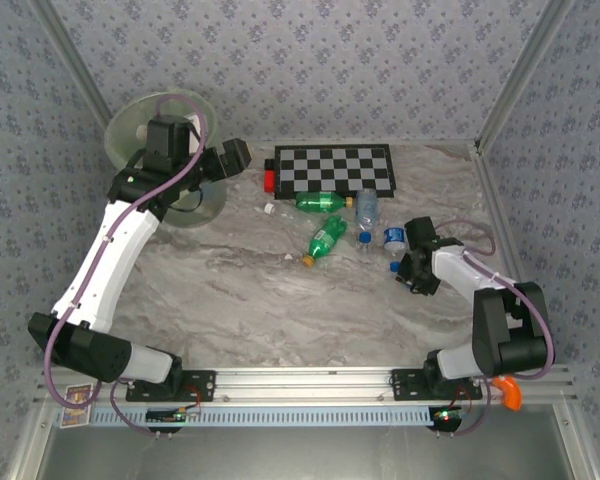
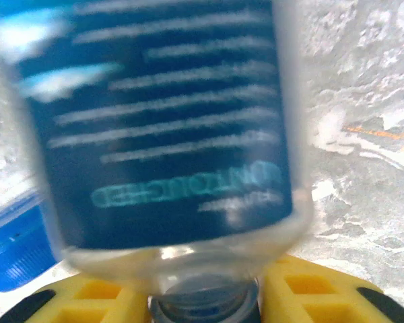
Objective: Put the plastic bottles in the bin
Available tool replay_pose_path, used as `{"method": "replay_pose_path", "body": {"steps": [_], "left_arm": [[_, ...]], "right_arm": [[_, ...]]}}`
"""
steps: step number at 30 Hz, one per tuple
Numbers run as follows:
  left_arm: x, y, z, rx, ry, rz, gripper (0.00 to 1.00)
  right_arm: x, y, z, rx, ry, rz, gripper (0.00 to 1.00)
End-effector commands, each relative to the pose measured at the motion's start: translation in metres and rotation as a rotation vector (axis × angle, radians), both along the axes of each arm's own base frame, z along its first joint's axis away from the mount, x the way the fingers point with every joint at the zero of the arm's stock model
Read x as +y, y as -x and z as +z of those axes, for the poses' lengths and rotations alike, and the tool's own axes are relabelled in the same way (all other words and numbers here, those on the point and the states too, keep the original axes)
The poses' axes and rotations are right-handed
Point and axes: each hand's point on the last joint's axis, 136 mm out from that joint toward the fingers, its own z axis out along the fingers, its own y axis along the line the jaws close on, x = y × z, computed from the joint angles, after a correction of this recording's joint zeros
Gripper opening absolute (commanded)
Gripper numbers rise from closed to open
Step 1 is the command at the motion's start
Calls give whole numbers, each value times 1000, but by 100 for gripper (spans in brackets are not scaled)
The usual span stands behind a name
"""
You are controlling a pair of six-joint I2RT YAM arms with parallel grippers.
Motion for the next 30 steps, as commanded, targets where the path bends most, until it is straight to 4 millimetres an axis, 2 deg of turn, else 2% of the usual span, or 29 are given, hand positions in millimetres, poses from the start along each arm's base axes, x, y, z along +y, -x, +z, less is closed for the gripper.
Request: {"method": "replay_pose_path", "body": {"steps": [1, 6, 10, 14, 16, 17, 18, 21, 24, 27, 30], "left_arm": [[1, -3, 19, -52, 7, 6, 100], [-1, -7, 21, -57, 27, 1, 100], [-3, -16, 25, -44, 115, 8, 100], [-3, -28, 32, -29, 269, 3, 100], [-7, -32, 36, -46, 290, -18, 100], [-9, -33, 37, -51, 299, -30, 99], [-12, -34, 38, -50, 314, -40, 98], [-31, -35, 44, -40, 390, -136, 90], [-51, -33, 52, -30, 468, -242, 83], [-72, -26, 63, -53, 499, -346, 81], [-92, -15, 73, -85, 484, -439, 80]], "right_arm": [[-9, -3, 13, -59, 64, 17, 32], [-6, -9, 48, -160, 85, 34, 30], [11, -28, 100, -303, 114, 154, 30], [47, -58, 168, -477, 149, 356, 30], [72, -72, 206, -555, 165, 466, 30], [83, -76, 216, -576, 166, 513, 30], [99, -81, 238, -624, 152, 566, 30], [139, -86, 267, -683, 88, 705, 30], [176, -85, 287, -721, 16, 810, 30], [205, -82, 296, -730, -58, 889, 30], [224, -80, 300, -717, -87, 944, 30]]}}
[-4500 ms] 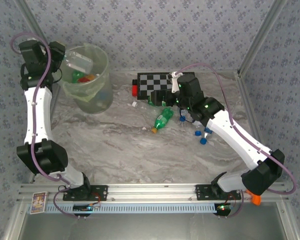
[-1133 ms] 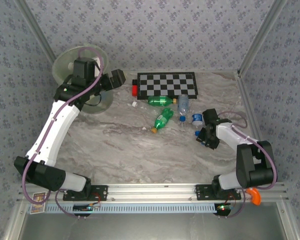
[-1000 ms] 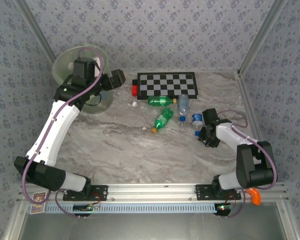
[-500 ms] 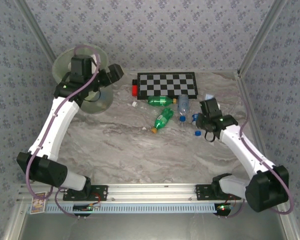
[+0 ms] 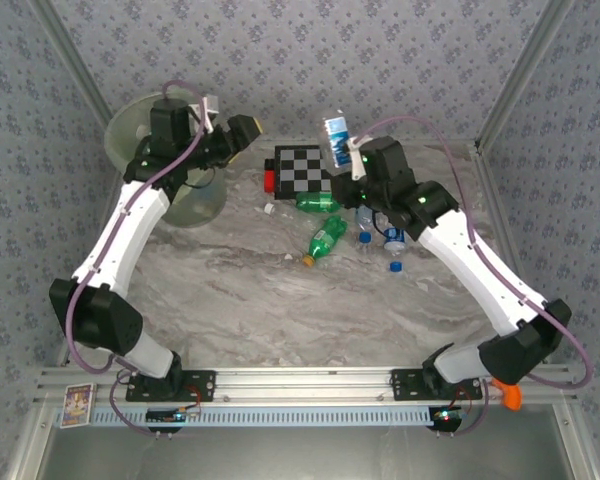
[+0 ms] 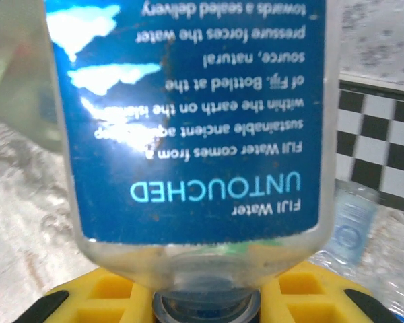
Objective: Put the plastic bottles in the bin
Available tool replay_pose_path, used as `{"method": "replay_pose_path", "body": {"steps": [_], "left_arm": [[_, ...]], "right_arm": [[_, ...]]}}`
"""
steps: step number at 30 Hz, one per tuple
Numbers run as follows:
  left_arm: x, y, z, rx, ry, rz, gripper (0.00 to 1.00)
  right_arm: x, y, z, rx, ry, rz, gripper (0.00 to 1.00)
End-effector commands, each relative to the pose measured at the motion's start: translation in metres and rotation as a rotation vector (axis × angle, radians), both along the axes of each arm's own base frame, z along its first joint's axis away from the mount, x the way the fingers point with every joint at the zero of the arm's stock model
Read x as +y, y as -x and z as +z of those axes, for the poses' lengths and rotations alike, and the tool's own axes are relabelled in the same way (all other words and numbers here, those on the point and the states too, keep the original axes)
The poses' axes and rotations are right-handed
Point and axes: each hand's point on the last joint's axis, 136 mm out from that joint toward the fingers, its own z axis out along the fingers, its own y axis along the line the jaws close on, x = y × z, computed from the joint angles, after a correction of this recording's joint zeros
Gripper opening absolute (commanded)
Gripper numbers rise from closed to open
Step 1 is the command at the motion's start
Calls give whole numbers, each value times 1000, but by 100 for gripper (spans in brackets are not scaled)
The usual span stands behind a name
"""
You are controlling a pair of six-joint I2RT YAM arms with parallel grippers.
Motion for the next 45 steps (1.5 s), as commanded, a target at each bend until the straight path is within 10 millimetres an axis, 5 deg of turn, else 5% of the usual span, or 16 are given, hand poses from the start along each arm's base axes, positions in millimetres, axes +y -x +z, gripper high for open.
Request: {"method": "replay_pose_path", "body": {"steps": [1, 16, 32, 35, 39, 45], "left_arm": [[-31, 23, 53, -157, 66, -160, 80], [-67, 22, 47, -98, 115, -251, 77], [-77, 25, 49, -87, 120, -289, 47], [-76, 24, 48, -91, 108, -286, 45], [-75, 18, 47, -91, 100, -278, 47], [-63, 5, 57, -112, 81, -245, 48]], "right_arm": [[24, 10, 5, 22, 15, 118, 30], [59, 18, 18, -49, 71, 203, 28], [64, 17, 7, -18, 52, 204, 29], [63, 13, 8, -20, 36, 192, 49], [57, 11, 12, -27, 36, 161, 99], [45, 15, 15, -38, 26, 128, 100]]}}
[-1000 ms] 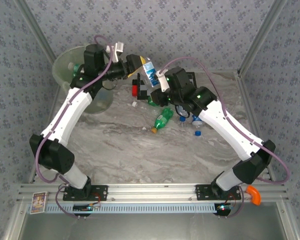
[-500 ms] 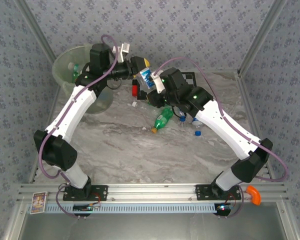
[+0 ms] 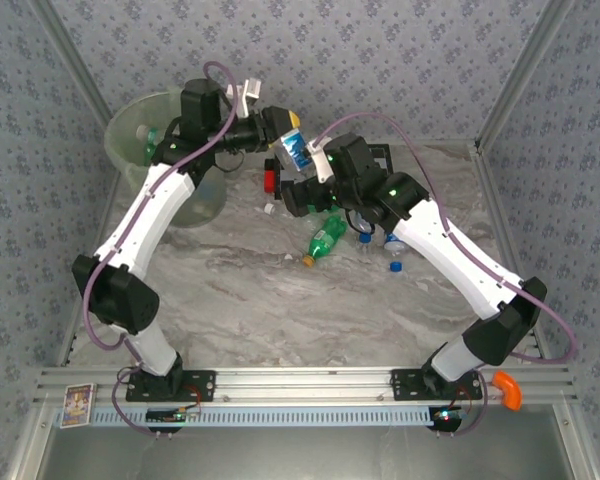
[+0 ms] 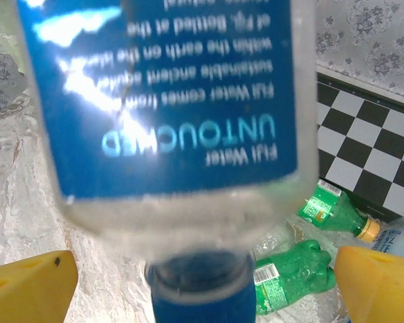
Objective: Put the plastic bottles in the bin
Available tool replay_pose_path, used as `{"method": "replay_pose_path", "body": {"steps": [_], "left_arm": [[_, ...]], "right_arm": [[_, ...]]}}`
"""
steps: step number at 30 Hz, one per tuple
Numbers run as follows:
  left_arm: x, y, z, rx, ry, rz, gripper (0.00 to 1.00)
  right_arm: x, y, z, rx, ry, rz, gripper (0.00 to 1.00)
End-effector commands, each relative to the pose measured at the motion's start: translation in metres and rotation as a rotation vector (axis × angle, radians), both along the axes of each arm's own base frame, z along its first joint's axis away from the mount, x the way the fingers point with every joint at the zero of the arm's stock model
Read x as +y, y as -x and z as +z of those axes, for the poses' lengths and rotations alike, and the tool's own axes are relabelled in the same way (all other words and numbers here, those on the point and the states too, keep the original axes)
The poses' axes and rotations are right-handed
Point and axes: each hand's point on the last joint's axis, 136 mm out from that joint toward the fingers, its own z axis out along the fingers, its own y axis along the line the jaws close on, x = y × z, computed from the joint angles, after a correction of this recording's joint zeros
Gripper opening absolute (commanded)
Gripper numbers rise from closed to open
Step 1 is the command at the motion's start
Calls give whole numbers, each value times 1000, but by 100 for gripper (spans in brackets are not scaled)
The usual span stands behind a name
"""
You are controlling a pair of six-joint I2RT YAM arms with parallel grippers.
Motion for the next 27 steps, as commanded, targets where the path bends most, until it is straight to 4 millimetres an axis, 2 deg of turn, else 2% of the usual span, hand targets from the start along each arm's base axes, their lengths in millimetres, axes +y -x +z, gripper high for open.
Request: {"method": "replay_pose_path", "body": {"steps": [1, 5, 8, 13, 19, 21, 22, 27], "left_arm": [[14, -6, 19, -54, -7, 26, 48], [43, -20, 25, -65, -15, 101, 48], [76, -30, 32, -77, -25, 190, 48], [148, -46, 41, -91, -57, 384, 49], [238, -51, 55, -125, -116, 658, 49], [263, -52, 53, -120, -143, 735, 49], [276, -50, 60, -137, -158, 778, 49], [315, -50, 65, -202, -327, 919, 49]], "right_arm": [[-14, 3, 12, -25, -30, -40, 100], [-23, 4, 20, -42, -56, -60, 100], [-29, 3, 25, -55, -75, -76, 100], [-35, -1, 31, -69, -126, -97, 100], [-35, -8, 41, -85, -158, -98, 100], [-33, -10, 44, -90, -162, -94, 100], [-32, -10, 44, -88, -163, -91, 100], [-28, -10, 40, -74, -166, -85, 100]]}}
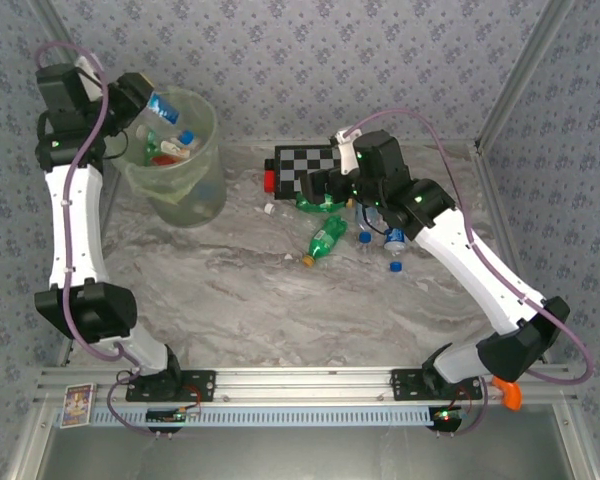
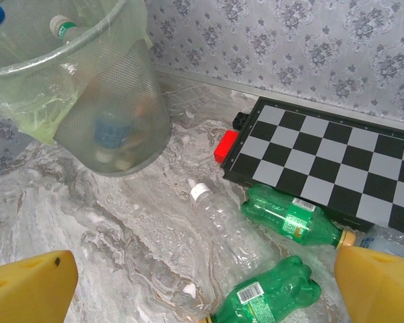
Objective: Put the plastic bottles in the bin
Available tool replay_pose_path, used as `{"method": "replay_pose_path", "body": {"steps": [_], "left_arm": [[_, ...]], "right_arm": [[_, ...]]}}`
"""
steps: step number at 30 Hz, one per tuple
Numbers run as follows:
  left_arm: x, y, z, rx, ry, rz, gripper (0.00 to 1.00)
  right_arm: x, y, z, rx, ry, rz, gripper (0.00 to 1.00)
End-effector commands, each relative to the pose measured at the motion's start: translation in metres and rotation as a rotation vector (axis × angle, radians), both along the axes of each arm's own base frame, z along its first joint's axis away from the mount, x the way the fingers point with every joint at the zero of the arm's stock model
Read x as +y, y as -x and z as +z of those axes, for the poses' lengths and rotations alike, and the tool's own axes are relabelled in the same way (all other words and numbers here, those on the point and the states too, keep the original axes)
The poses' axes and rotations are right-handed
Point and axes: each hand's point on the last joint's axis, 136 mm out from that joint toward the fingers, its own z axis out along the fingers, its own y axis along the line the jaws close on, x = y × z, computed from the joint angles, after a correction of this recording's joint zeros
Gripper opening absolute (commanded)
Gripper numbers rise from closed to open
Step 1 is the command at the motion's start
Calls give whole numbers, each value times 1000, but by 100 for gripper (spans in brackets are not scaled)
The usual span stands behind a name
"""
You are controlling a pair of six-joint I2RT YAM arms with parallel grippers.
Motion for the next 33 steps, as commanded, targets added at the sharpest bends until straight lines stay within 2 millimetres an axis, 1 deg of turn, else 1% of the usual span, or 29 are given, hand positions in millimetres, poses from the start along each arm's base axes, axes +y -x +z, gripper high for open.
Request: {"method": "replay_pose_path", "body": {"steps": [1, 3, 5, 9, 15, 19, 20, 23, 27, 28, 29, 30, 33], "left_arm": [[22, 11, 20, -45, -175, 106, 49], [30, 7, 16, -31, -236, 134, 49], [35, 1, 6, -7, -275, 148, 49], [35, -10, -13, 31, -354, 139, 49], [22, -26, -34, 72, -493, 109, 49], [8, -34, -56, 121, -499, 54, 49], [5, -32, -67, 160, -499, 36, 50], [0, -30, -84, 203, -500, 13, 51], [-4, -23, -98, 233, -486, 3, 53], [-6, -21, -98, 229, -482, -2, 57], [-6, -19, -108, 253, -482, -9, 62], [-7, -18, -112, 262, -480, -10, 68], [-3, -14, -112, 282, -481, 10, 78]], "right_arm": [[6, 0, 11, -9, -37, 11, 100], [7, 1, 8, -3, -36, 9, 100], [8, 2, 5, 1, -33, 13, 100], [11, 4, 3, -3, -19, 16, 100], [18, 6, -2, 3, 5, 29, 100], [18, 7, -2, -3, 15, 28, 100], [18, 7, -2, -2, 18, 25, 100], [17, 8, -4, 0, 22, 23, 100], [17, 9, -7, 7, 27, 20, 100], [17, 9, -7, 7, 29, 20, 100], [17, 9, -7, 6, 29, 19, 99], [17, 9, -7, 7, 29, 20, 100], [14, 8, -6, 1, 34, 5, 100]]}}
